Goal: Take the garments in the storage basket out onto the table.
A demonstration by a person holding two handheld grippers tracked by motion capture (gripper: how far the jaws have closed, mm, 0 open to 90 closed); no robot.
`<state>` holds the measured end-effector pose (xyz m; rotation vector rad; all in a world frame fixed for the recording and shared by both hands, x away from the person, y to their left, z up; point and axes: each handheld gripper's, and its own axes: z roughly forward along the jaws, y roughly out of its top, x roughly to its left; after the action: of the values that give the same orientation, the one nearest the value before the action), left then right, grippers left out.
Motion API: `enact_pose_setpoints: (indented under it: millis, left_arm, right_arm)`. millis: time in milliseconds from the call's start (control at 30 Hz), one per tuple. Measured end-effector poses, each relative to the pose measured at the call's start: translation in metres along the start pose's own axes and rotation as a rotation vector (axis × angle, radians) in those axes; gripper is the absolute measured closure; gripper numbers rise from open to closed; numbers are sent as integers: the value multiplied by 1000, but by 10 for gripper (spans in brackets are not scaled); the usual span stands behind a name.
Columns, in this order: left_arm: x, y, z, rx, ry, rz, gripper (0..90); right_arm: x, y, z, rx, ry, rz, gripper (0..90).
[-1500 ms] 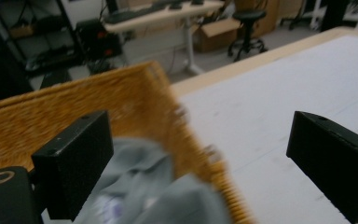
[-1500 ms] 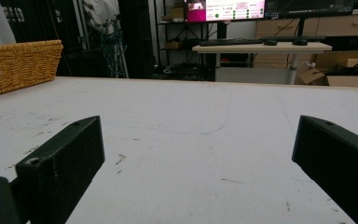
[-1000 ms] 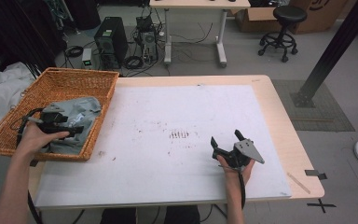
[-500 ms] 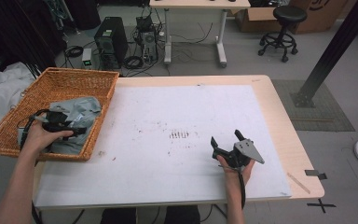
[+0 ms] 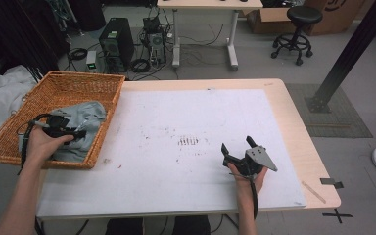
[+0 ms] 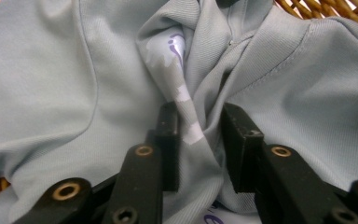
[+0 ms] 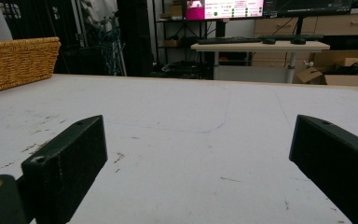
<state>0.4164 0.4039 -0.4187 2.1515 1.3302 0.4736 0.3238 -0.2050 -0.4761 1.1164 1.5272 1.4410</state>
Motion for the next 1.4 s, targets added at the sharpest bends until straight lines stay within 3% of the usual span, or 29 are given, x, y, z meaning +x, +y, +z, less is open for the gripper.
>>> enact_pose_setpoints:
  millis: [167,200,367,400,500,667,767,867,900,933,1000,1033,1067,1100,1167,1200,1267,1300,1400]
  left_arm:
    - [0,1,-1,-17,26,14,753]
    - [1,2,-4,-45,26,-10,761]
    - [2,4,-16,-111,22,-40,773]
    - [2,6,-24,-138,17,-46,775]
    - [1,11,-34,-158,32,-30,777]
    - [-7,32,-70,-255,44,-7,784]
    - [-12,39,-80,-281,42,-1,788]
    - [-21,48,-94,-322,20,10,791]
    - [-27,53,-102,-356,-11,6,792]
    - [-27,53,-102,-356,-11,6,792]
    - [-40,65,-115,-408,-71,23,793]
    - [-40,65,-115,-408,-71,23,793]
    - [-51,76,-122,-443,-114,34,793]
    - [-51,76,-122,-443,-114,34,793]
    - [-64,88,-127,-466,-167,54,793]
    - [-80,102,-127,-478,-218,80,793]
    - [-101,115,-123,-474,-245,112,793]
    - [-101,115,-123,-474,-245,112,793]
    - [-147,138,-100,-445,-305,170,793]
  right_arm:
    - [0,0,0,4,0,-5,38]
    - [0,0,0,3,0,-3,38]
    - [0,0,1,8,5,-4,40]
    - [0,0,1,11,6,-5,40]
    - [0,0,1,9,5,-5,40]
    - [0,0,1,7,4,1,41]
    - [0,0,1,7,4,1,41]
    - [0,0,1,7,5,2,41]
    - [0,0,1,7,5,3,41]
    - [0,0,1,8,5,3,42]
    - [0,0,1,9,5,1,42]
    - [0,0,1,9,5,1,42]
    - [0,0,1,9,5,1,42]
    - [0,0,1,8,4,3,42]
    - [0,0,1,8,4,4,42]
    - [0,0,1,9,3,4,42]
    - [-1,0,1,9,3,5,42]
    - [-1,0,1,9,3,5,42]
    - [-1,0,0,6,0,10,42]
